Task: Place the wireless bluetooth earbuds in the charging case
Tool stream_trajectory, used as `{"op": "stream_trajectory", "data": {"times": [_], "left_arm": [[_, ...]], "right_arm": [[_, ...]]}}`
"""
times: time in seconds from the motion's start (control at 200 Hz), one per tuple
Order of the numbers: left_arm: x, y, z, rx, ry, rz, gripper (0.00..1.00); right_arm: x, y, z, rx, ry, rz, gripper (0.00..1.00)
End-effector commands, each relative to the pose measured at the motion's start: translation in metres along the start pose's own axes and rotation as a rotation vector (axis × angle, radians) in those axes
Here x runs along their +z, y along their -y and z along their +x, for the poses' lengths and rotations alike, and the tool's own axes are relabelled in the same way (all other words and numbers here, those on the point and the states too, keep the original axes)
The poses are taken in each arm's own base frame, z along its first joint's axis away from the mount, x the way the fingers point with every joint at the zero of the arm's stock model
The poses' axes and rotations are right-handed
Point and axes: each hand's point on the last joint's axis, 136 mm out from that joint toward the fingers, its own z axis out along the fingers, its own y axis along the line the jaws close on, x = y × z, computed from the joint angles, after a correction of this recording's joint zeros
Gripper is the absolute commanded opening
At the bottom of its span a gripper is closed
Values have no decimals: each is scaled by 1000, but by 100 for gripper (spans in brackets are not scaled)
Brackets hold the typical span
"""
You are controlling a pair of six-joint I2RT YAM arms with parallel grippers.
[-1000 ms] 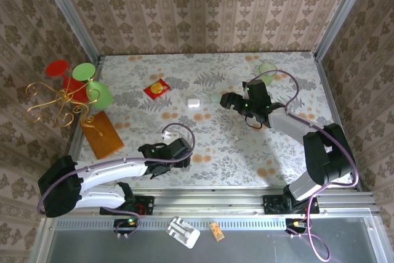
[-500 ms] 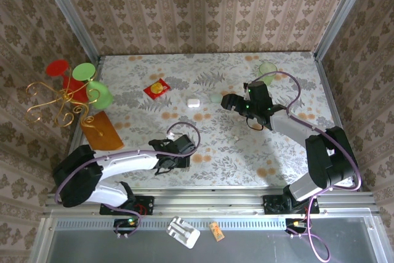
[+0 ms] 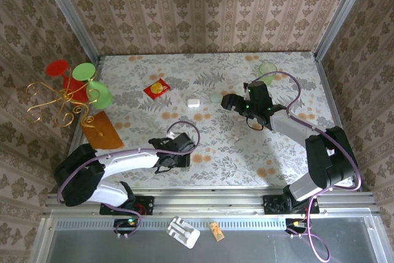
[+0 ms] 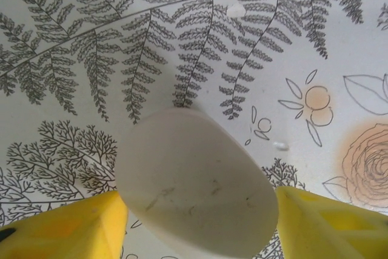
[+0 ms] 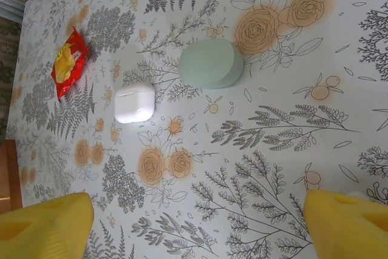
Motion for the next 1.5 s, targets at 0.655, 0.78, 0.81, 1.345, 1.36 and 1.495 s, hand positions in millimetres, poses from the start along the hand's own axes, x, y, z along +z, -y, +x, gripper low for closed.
{"op": "stream_trajectory", "data": {"times": [0.655,0.78,0.81,1.345,1.36,1.495], "left_arm": [[-5,20,-11,107,-10,90,67],[-7,33,0,225,-16,139,77],[-7,34,2,242,-18,143,77],[-1,20,12,274,-39,114,49],[-1,20,12,276,-41,113,48],[-6,24,6,292,-7,128,39]], "right_arm": [[5,10,9,16,-11,28,90],[7,9,9,24,-17,21,90],[7,8,8,27,-17,19,90],[8,9,11,50,-20,14,89],[8,8,11,52,-20,10,89],[5,3,9,63,-22,-6,89]]}}
